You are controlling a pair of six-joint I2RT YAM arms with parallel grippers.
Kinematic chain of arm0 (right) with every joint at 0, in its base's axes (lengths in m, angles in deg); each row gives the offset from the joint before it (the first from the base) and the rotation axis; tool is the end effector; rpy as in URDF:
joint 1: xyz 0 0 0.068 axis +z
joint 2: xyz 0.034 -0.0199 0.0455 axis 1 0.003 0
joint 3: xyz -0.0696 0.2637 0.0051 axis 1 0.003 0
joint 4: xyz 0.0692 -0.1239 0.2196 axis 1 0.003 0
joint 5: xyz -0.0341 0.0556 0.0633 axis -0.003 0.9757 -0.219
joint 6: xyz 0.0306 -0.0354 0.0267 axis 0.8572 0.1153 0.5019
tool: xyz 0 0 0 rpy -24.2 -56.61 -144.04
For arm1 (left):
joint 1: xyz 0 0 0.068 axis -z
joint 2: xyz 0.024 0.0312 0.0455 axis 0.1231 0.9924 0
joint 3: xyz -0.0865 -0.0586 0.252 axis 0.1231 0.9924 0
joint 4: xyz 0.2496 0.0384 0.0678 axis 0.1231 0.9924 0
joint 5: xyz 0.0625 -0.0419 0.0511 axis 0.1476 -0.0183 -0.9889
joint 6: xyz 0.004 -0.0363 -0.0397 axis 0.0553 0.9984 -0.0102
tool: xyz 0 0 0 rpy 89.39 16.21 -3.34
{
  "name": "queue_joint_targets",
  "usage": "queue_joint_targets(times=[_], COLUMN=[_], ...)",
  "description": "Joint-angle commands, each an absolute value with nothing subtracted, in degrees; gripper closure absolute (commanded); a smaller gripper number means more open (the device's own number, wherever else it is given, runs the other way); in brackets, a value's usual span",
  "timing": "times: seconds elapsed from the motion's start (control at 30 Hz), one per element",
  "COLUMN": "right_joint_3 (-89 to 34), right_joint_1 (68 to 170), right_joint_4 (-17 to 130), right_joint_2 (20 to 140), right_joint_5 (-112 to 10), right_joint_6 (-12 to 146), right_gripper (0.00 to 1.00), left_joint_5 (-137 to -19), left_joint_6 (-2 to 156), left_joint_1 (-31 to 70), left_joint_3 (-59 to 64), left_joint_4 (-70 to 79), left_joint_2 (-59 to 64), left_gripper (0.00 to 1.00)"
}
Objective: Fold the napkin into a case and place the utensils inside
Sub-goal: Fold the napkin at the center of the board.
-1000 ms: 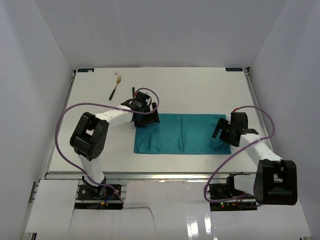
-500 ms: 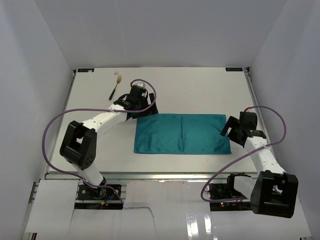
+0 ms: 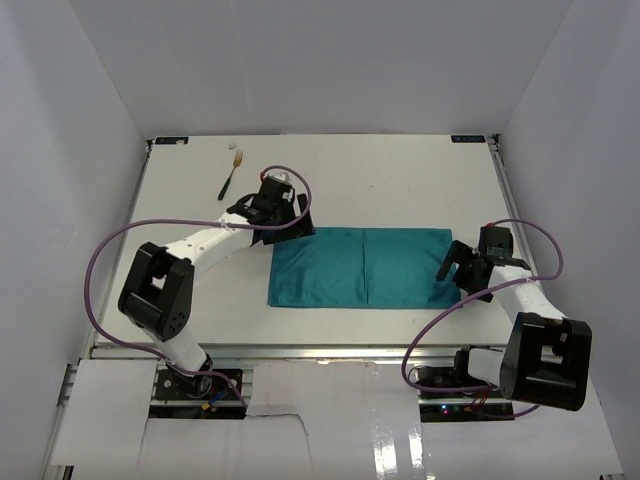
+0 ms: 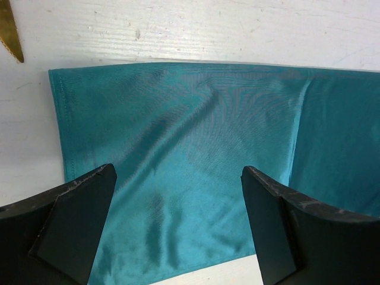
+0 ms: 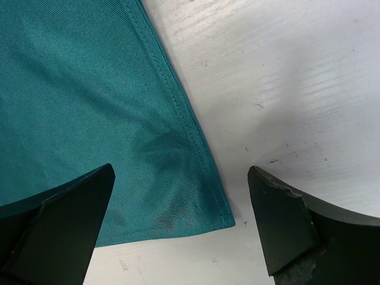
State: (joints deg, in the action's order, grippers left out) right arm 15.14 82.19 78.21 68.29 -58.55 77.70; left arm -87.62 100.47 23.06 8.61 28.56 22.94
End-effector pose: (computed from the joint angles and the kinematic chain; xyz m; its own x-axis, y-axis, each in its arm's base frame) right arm 0.2140 -0.0284 0.1686 -0.7716 0.4068 -0.4891 0.3780 0.9116 0.1618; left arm 0.3089 -0.1781 0.2210 -0.8343 -0.1822 -0.5203 0.0074 0.9400 -0.3410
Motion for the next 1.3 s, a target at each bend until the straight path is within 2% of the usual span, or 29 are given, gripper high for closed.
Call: queue_joint_targets(times=[0.0, 0.13, 0.17, 0.37, 0.43, 0.6, 0.7, 0.77, 0.93, 1.0, 1.13, 1.27], right_joint_3=[15.96, 15.87, 15.87, 15.26, 15.17, 14.73, 14.73, 14.64, 14.47, 14.47, 13.68, 11.66], right_joint_1=[82.00, 82.09, 82.01, 82.09, 82.18, 83.93, 84.55, 84.90, 85.70, 86.04, 86.66, 87.28], right_joint_4=[77.33, 76.89, 76.45, 73.29, 71.71, 70.30, 69.51, 69.51, 69.51, 69.42, 69.94, 72.23], right_joint_2=[68.42, 68.77, 68.95, 71.94, 73.42, 76.15, 76.68, 76.86, 76.95, 76.95, 76.69, 75.11], right_joint_5=[-57.89, -58.34, -57.64, -56.23, -55.00, -56.05, -56.93, -58.24, -60.53, -60.71, -62.20, -67.37], right_joint_6=[76.56, 76.56, 76.47, 76.38, 75.77, 74.98, 74.97, 74.97, 74.62, 74.45, 74.27, 74.27], right_gripper=[0.00, 0.01, 0.05, 0.13, 0.21, 0.29, 0.42, 0.55, 0.74, 0.78, 0.92, 0.92], left_joint_5=[-86.14, -83.77, -83.59, -82.98, -82.45, -81.57, -81.40, -80.96, -80.25, -80.16, -79.90, -79.46], left_joint_6=[100.85, 101.02, 101.02, 101.02, 101.11, 101.46, 101.37, 101.37, 101.46, 101.38, 101.29, 101.37], left_joint_1=[23.25, 23.25, 23.25, 23.25, 23.25, 23.25, 23.25, 23.25, 23.25, 23.25, 23.34, 23.34], left_joint_3=[9.04, 9.21, 9.21, 9.74, 10.00, 10.44, 10.35, 10.35, 10.71, 10.79, 10.62, 10.53], left_joint_4=[26.84, 26.14, 26.05, 25.79, 25.70, 25.44, 25.44, 25.18, 25.00, 25.00, 25.00, 25.00], left_joint_2=[22.33, 23.47, 23.91, 24.18, 24.35, 25.05, 25.06, 25.23, 25.67, 25.76, 25.67, 24.97], left_gripper=[0.02, 0.02, 0.02, 0.02, 0.02, 0.02, 0.02, 0.02, 0.02, 0.02, 0.02, 0.02])
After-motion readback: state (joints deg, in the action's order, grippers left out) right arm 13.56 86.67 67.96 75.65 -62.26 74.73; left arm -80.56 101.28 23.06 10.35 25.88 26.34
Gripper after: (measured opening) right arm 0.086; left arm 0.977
